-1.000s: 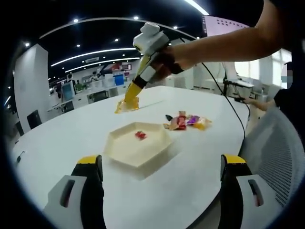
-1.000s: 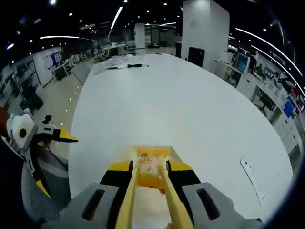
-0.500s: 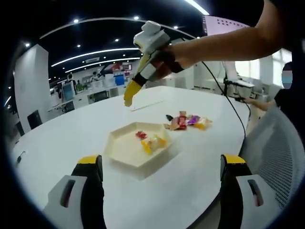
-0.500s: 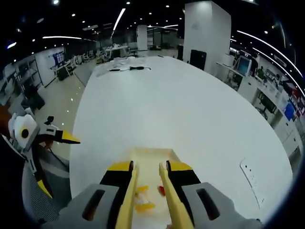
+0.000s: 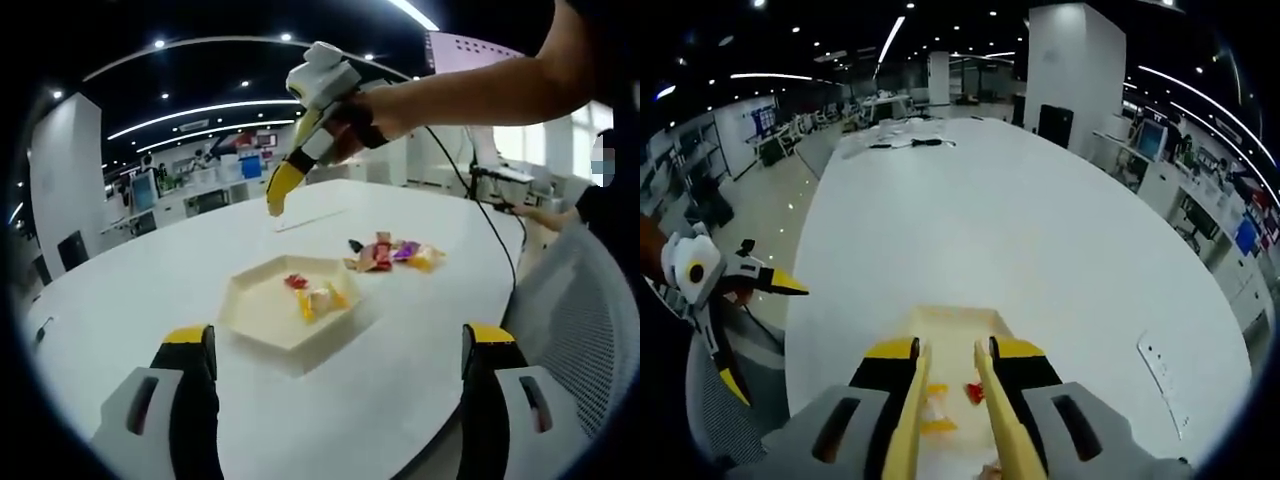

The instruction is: Place the target food into the container with the food tongs after gripping and lifting it, then release it inside without dropping or visibly crushing the food.

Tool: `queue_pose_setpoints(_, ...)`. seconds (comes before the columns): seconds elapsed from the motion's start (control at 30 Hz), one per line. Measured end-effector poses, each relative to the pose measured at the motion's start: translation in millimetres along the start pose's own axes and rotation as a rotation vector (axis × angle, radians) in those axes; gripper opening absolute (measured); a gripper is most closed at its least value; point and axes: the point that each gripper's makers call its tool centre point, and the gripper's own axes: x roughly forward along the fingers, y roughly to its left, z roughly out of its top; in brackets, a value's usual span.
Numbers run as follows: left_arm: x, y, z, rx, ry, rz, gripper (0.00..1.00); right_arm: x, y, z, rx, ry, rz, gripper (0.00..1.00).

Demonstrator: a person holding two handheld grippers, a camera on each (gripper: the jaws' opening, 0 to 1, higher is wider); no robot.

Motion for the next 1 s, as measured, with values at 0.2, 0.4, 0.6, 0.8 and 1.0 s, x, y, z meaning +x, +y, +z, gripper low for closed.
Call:
queue_pose_setpoints(0.2,0,0.8,0.1,0.001,0.002,0.004,0.98,-3,-1,-1.5,-0.009,-0.002,0.002,0.27)
queue_pose_setpoints(0.4,1,0.6,-0.7,0.001,0.004,0.003,0.98,-9,-3,-4.4,-0.010,-0.006,-0.001,0.27)
queue_pose_setpoints(0.6,1,0.8,-1.1,0.001,0.006,0.004,0.98,-15,-10,-11.7,-0.006,-0.004,-0.012,0.27)
queue_pose_setpoints(0.8,1,1.5,-1.9,0.001,0.008,0.005,0.98,-23,-19,-22.9,-0.004,0.002,-0.024,0.27)
queue_pose_setpoints(1.0,1,0.8,-2.7,0.003,0.013,0.003,0.98,-31,-30,-34.5,0.008,0.014,-0.040,0.27)
